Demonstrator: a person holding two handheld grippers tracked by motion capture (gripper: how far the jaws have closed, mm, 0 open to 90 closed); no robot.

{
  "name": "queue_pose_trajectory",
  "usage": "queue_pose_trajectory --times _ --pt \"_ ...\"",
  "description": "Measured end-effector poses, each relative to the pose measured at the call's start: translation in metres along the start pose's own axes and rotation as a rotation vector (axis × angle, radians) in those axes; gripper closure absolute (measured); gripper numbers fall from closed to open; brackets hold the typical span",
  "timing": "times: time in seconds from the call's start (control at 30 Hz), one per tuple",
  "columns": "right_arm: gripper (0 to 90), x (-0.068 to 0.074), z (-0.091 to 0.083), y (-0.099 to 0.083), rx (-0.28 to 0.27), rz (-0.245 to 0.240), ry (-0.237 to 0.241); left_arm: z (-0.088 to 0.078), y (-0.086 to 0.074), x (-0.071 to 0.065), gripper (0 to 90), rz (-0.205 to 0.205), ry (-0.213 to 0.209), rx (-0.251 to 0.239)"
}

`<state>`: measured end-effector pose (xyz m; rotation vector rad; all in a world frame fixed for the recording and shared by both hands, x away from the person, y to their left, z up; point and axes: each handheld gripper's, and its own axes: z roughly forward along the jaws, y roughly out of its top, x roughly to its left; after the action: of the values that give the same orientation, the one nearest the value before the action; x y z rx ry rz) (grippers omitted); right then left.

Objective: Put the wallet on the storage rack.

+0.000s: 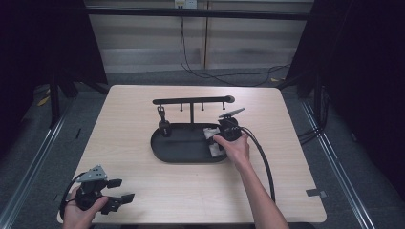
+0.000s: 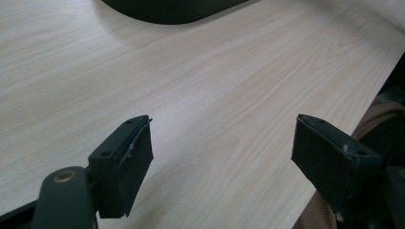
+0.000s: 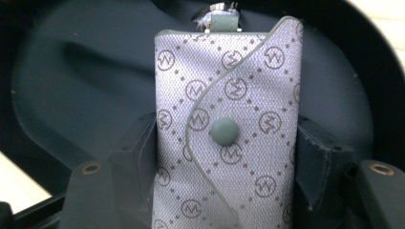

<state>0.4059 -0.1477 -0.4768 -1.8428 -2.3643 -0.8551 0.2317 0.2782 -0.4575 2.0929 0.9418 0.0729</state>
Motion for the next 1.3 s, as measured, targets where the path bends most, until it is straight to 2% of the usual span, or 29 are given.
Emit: queue_pose_trajectory --times 0.17,0.4,0.6,0.67,0.7,0.83,0.93,1.07,1.2,1.3 --pt "30.5 0.001 0.003 0.001 -0.004 -0.014 -0.012 -0.001 0.0 0.001 21.5 -0.002 -0.005 -0.001" --pt "29.1 0.0 -0.001 0.001 -0.03 0.011 -0.008 0.0 0.0 0.0 21.4 0.001 -0.001 0.002" --pt "26.3 -0.001 -0.003 0.0 -0.034 -0.004 -0.015 0.001 0.0 0.0 21.4 0.002 -0.002 0.002" --pt "25.1 0.001 -0.005 0.0 -0.044 0.008 -0.006 0.0 0.0 0.001 21.4 0.0 -0.001 0.0" --pt "24.0 0.0 -0.006 -0.001 -0.057 -0.008 -0.005 0.0 0.0 0.001 21.5 0.0 -0.006 0.0" --pt "19.2 -0.001 -0.015 -0.005 -0.083 -0.03 0.005 0.0 0.0 0.001 21.4 0.0 -0.005 -0.002" --pt "17.0 -0.004 -0.024 -0.008 -0.106 -0.043 -0.007 0.0 0.0 0.001 21.5 -0.002 0.0 -0.004" --pt "16.7 -0.006 -0.039 -0.015 -0.155 -0.056 -0.003 0.0 0.0 0.002 21.4 -0.009 0.005 -0.009" --pt "16.6 -0.011 -0.051 -0.025 -0.167 -0.065 -0.015 0.0 -0.001 0.002 21.5 -0.016 0.008 -0.015" --pt "17.0 -0.014 -0.062 -0.032 -0.199 -0.07 -0.008 0.0 -0.001 0.003 21.5 -0.025 0.011 -0.02"
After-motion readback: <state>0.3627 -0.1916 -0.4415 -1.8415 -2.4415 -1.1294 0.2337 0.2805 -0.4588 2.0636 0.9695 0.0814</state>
